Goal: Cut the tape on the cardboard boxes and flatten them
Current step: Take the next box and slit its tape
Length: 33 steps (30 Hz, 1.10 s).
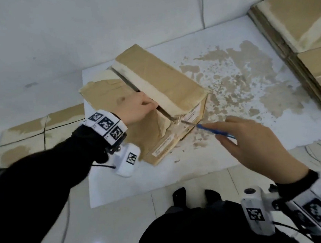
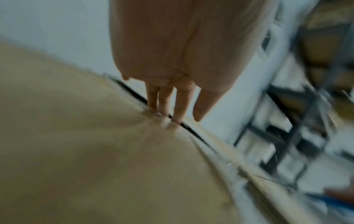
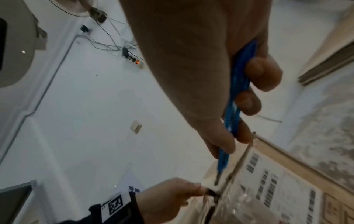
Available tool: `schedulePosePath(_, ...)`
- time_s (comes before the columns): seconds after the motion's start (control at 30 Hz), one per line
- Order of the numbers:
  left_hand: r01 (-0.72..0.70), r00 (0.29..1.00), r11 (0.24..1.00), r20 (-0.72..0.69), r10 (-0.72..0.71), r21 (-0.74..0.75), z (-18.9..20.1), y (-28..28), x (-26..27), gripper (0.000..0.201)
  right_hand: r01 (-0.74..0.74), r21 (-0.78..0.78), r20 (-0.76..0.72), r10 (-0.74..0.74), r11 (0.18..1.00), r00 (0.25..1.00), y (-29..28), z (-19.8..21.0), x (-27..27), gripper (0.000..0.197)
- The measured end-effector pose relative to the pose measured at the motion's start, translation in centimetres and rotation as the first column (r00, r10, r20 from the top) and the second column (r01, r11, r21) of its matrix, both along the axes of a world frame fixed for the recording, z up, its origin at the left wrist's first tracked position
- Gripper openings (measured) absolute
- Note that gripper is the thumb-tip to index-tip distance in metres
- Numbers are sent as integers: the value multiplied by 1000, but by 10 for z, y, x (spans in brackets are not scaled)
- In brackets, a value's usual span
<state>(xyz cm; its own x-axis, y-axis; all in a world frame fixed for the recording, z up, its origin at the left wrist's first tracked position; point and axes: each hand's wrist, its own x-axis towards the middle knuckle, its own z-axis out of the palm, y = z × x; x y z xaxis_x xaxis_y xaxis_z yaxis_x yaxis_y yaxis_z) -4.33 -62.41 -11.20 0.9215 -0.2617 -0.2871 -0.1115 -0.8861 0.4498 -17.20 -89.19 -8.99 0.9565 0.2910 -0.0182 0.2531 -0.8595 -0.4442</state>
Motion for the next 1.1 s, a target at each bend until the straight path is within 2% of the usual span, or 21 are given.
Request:
schedulePosePath(0.03, -188, 980, 965, -102, 171, -181, -3, -4, -3, 33, -5, 36, 19, 5, 999, 1000, -3, 1, 5, 39)
schedulePosePath(0.07, -379, 923, 871, -199, 330, -312, -5, -9, -6, 33, -32, 61, 26, 31, 998, 999, -3, -1, 10, 40)
schedulePosePath(0.1, -518, 855, 763, -266, 446, -386, -8, -16, -9, 33, -77, 62, 29, 76, 995, 997, 0, -4, 16, 41)
schedulePosePath(0.17, -658, 752, 603, -346, 561, -452, -15, -30, -14, 33, -172, 28, 26, 171, 985, 985, 6, -15, 24, 42)
schedulePosePath(0.2, -685, 725, 557, -362, 586, -470, -18, -37, -15, 30, -203, 3, 30, 203, 979, 979, 8, -20, 27, 42)
schedulePosePath(0.27, -706, 701, 512, -382, 602, -489, -19, -46, -16, 21, -231, -49, 62, 234, 972, 970, 10, -30, 30, 44)
schedulePosePath(0.43, -708, 690, 430, -419, 590, -561, -30, -43, -14, 30, -158, -203, 217, 202, 966, 955, 12, -39, 32, 64)
schedulePosePath(0.57, -701, 676, 363, -412, 611, -613, -23, -51, -16, 24, -117, -210, 148, 150, 971, 977, 25, -32, 34, 58)
schedulePosePath(0.67, -698, 648, 238, -456, 610, -675, -11, -57, -18, 14, -36, -236, 127, 68, 971, 990, 9, -24, 53, 54)
schedulePosePath(0.7, -700, 644, 238, -451, 618, -673, -10, -58, -20, 14, -34, -222, 138, 66, 974, 988, -5, -21, 56, 54)
schedulePosePath(0.73, -699, 654, 299, -410, 636, -650, -10, -60, -20, 17, -59, -191, 143, 87, 980, 986, -21, -18, 55, 51)
schedulePosePath(0.8, -650, 741, 601, -214, 636, -464, -10, -68, -23, 31, -137, -54, 97, 142, 989, 985, -52, -14, 45, 41)
schedulePosePath(0.83, -606, 781, 703, -109, 615, -373, -9, -72, -23, 35, -155, 62, 49, 152, 986, 987, -64, -12, 41, 37)
schedulePosePath(0.87, -573, 801, 748, -39, 597, -333, -7, -75, -22, 36, -143, 189, 0, 145, 972, 989, -72, -14, 41, 34)
schedulePosePath(0.93, -505, 838, 784, 12, 545, -361, 2, -74, -17, 33, -47, 379, -50, 71, 924, 996, -79, -17, 50, 26)
schedulePosePath(1.03, -403, 914, 820, -123, 387, -406, 16, -59, -11, 24, 60, 494, -22, -56, 867, 998, -77, -20, 76, 14)
schedulePosePath(1.1, -273, 957, 908, -187, 223, -316, 24, -45, -8, 22, 96, 537, -14, -105, 838, 994, -71, -22, 97, 16)
